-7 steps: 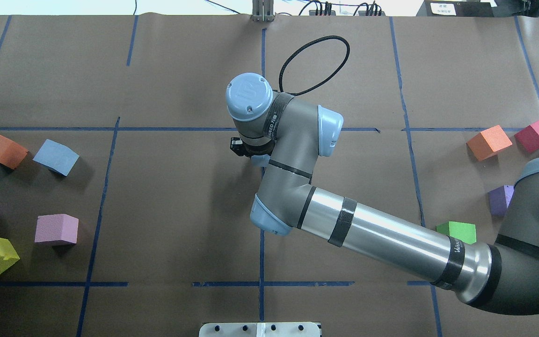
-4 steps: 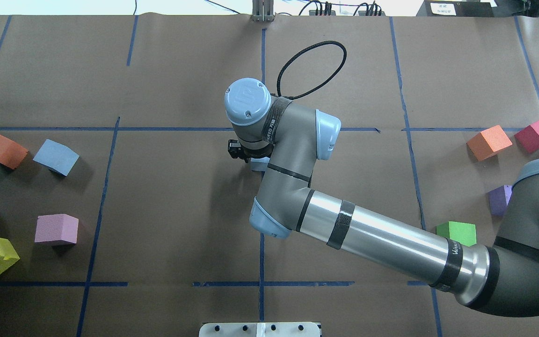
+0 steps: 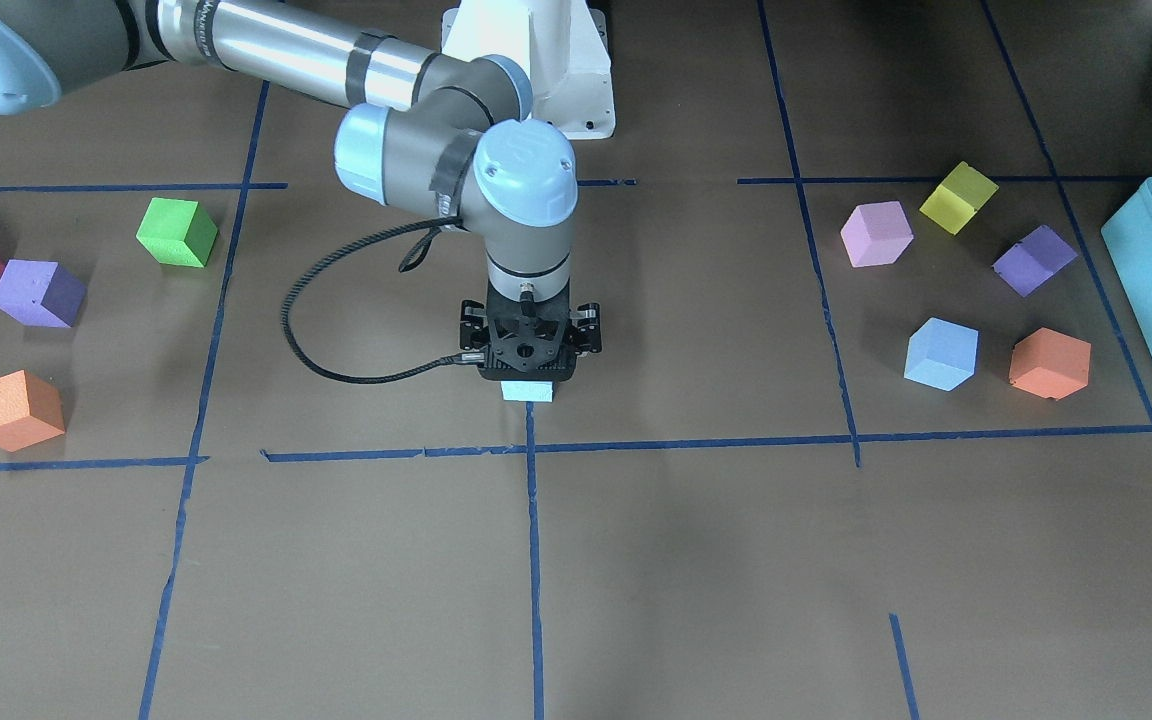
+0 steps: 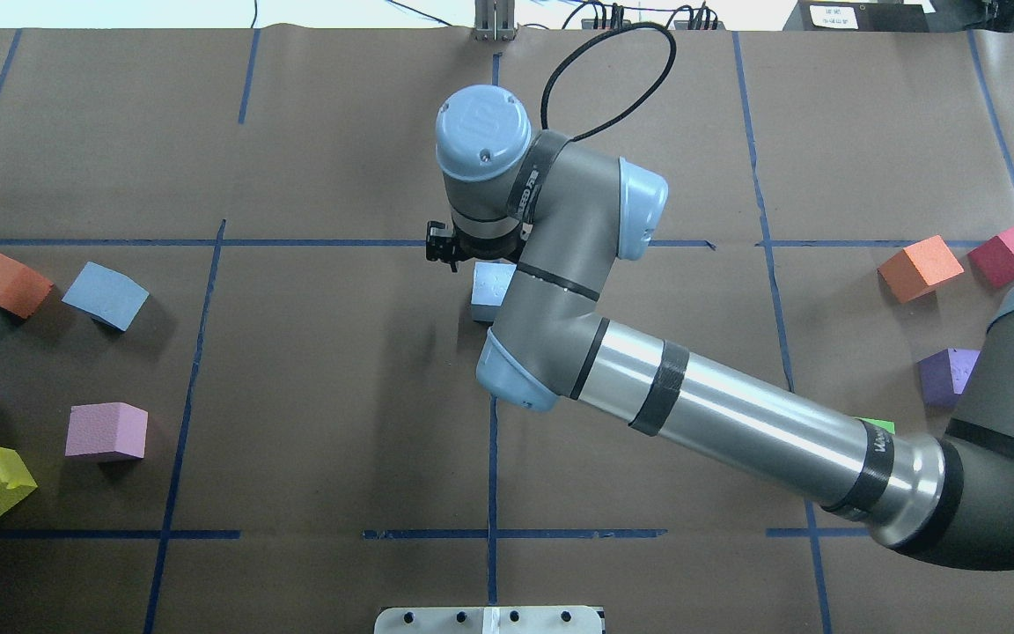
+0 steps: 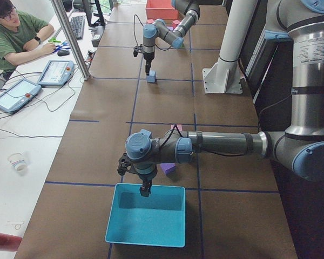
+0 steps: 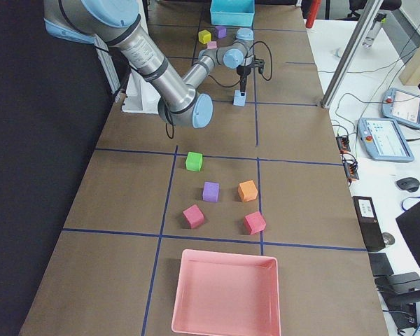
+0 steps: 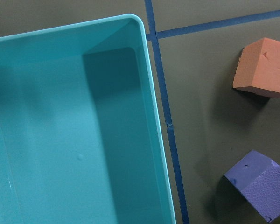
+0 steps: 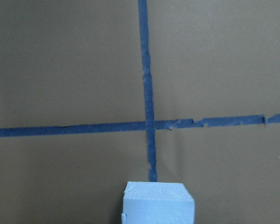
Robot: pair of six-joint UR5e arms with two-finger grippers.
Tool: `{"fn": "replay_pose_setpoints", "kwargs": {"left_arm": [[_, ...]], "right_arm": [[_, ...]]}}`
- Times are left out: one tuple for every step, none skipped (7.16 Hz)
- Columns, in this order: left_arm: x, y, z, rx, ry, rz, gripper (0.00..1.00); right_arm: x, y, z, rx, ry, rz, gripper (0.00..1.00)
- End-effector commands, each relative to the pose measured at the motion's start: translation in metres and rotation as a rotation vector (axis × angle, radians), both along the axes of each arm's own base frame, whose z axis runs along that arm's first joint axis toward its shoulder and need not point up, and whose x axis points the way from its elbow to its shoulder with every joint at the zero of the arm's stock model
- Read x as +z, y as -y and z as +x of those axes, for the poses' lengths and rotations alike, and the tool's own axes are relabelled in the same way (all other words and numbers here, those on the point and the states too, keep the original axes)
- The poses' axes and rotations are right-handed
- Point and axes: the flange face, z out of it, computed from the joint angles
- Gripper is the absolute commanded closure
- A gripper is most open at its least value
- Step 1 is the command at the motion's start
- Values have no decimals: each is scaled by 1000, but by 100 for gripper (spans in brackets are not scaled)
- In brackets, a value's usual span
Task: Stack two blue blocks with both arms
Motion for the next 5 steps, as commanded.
{"fn": "replay_pose_setpoints", "kwargs": {"left_arm": [[0, 1, 0, 2, 3, 1, 0], [0, 1, 0, 2, 11, 1, 0], [-1, 3, -1, 5, 33, 8, 0], [-4, 8, -2, 2, 50, 15, 0], [-19, 18, -1, -3, 41, 43, 0]], "right_arm": [[5, 31, 102, -61, 14, 46, 0], [63, 38, 167, -126, 23, 77, 0], [120, 45, 236, -183, -13, 154, 0], [170, 55, 303, -247, -22, 197, 0], [227, 58, 368, -327, -14, 233, 0]]}}
